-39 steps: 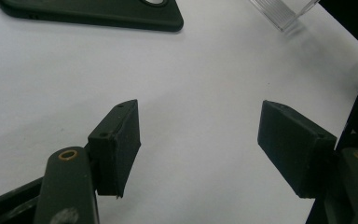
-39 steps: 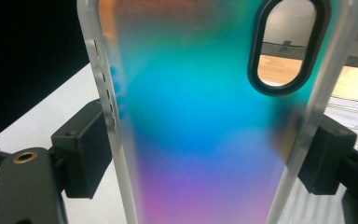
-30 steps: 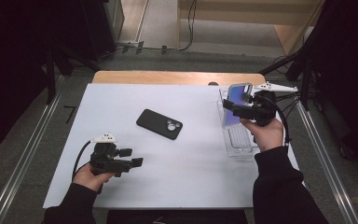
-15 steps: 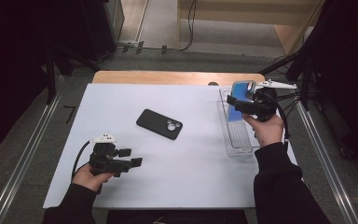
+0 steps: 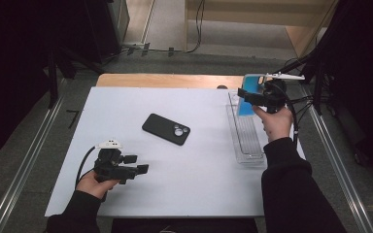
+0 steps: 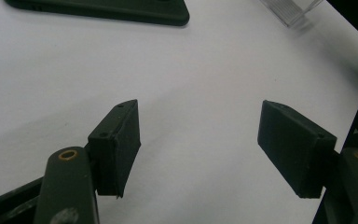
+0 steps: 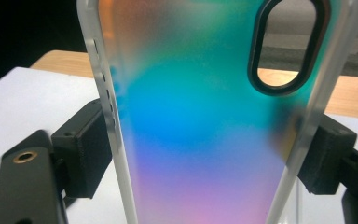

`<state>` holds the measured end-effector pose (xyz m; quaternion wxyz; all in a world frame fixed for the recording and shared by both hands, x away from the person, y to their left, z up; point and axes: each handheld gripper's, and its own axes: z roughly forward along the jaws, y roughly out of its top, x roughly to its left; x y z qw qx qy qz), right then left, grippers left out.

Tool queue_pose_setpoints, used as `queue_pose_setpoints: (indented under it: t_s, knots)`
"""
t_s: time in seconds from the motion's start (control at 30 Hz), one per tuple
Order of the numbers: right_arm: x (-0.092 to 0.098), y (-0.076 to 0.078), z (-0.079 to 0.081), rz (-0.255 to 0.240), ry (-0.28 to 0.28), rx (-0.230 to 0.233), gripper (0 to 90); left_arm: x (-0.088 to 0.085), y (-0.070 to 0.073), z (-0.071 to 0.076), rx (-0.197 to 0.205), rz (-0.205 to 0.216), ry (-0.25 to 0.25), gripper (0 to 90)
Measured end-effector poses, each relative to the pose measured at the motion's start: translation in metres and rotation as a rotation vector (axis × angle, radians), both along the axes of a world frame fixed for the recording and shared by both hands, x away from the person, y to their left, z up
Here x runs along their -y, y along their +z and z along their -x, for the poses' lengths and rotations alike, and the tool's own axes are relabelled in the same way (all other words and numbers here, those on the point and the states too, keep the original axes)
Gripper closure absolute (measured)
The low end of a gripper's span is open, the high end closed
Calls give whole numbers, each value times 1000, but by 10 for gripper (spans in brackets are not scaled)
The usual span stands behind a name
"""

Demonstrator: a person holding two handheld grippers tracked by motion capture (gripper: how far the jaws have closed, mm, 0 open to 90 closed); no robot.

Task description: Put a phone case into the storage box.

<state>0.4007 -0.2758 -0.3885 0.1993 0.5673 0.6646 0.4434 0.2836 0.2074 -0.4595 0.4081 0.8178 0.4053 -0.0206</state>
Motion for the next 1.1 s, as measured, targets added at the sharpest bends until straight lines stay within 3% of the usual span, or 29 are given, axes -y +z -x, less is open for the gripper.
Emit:
queue_pose_setpoints:
  t_s: [0.13,0.3,0.43,0.7,0.9,1.1]
  knots:
    - [3,0,-12,-23,-18,-2,161,0,0,0,0,-2,-3,298]
    - [2,0,-28,15,-41,-6,161,0,0,0,0,-1,0,298]
    - [2,-3,-39,-5,-60,-19,161,1,0,0,-2,-3,-2,298]
    - [-4,-12,-59,57,-75,-34,160,1,0,0,-2,-6,-5,298]
    - [-1,-23,-72,-1,-100,-61,160,0,-1,0,-4,-4,-2,298]
    - [-2,-39,-82,5,-110,-88,160,0,-1,-1,-4,-5,-5,298]
